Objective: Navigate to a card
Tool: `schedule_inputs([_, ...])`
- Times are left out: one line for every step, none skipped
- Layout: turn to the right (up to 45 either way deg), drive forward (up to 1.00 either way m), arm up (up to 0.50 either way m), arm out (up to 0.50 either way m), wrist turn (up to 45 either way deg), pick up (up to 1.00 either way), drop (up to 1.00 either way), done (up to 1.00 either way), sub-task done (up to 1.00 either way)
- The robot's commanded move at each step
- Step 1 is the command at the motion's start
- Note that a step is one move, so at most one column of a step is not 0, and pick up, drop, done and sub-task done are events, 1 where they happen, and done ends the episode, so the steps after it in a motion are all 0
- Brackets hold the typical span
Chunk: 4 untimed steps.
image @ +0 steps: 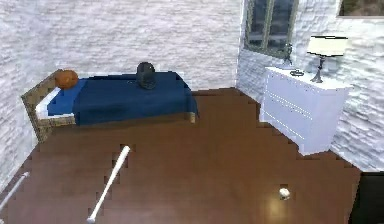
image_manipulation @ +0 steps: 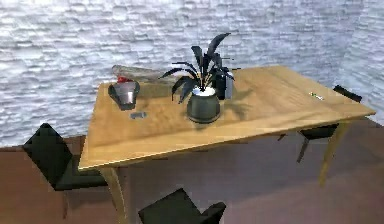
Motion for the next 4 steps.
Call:
schedule_inputs([-6.0,0.0,0.0,0.0,0.0,0.0,0.0,0.0,0.0])
schedule_inputs([0.0,0.15,0.0,0.0,0.0,0.0,0.0,0.0,0.0])
schedule_inputs([24.0,0.0,0.0,0.0,0.0,0.0,0.0,0.0,0.0])
schedule_inputs([0.0,0.3,0.0,0.0,0.0,0.0,0.0,0.0,0.0])
